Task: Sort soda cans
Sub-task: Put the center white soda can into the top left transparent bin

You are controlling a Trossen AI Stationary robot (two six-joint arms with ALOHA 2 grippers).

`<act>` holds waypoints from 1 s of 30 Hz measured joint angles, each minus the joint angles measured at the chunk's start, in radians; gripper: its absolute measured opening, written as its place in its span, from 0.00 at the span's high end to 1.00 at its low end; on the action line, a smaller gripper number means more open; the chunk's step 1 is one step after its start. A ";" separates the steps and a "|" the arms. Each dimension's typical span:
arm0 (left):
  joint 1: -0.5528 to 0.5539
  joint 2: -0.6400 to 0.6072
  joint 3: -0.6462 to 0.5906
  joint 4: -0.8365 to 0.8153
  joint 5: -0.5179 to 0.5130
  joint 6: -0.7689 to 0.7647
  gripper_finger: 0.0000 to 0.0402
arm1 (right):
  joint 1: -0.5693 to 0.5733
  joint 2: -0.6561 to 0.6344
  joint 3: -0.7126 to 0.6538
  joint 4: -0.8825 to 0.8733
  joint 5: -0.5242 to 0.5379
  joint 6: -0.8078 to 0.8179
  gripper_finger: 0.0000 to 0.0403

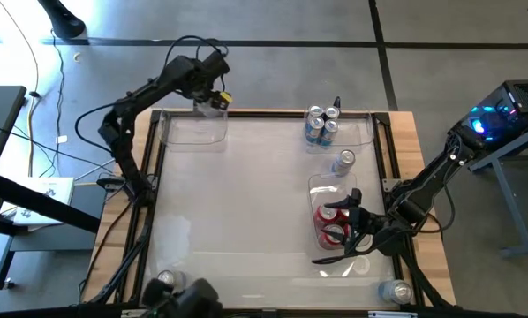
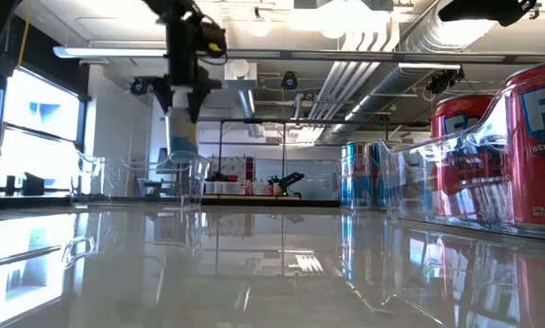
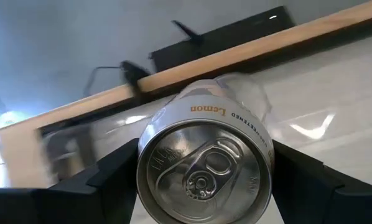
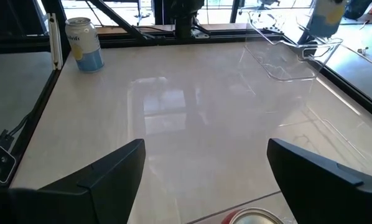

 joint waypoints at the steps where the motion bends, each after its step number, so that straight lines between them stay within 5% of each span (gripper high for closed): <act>1: 0.009 0.000 -0.022 0.034 0.022 0.003 0.30 | 0.000 0.000 0.000 0.000 0.000 0.001 0.17; 14: 0.037 0.005 -0.284 0.226 0.108 0.025 0.28 | 0.000 0.000 0.000 0.001 0.011 0.003 0.17; 30: 0.054 0.007 -0.326 0.368 0.187 0.089 0.14 | 0.000 0.000 0.000 0.001 0.014 0.019 0.17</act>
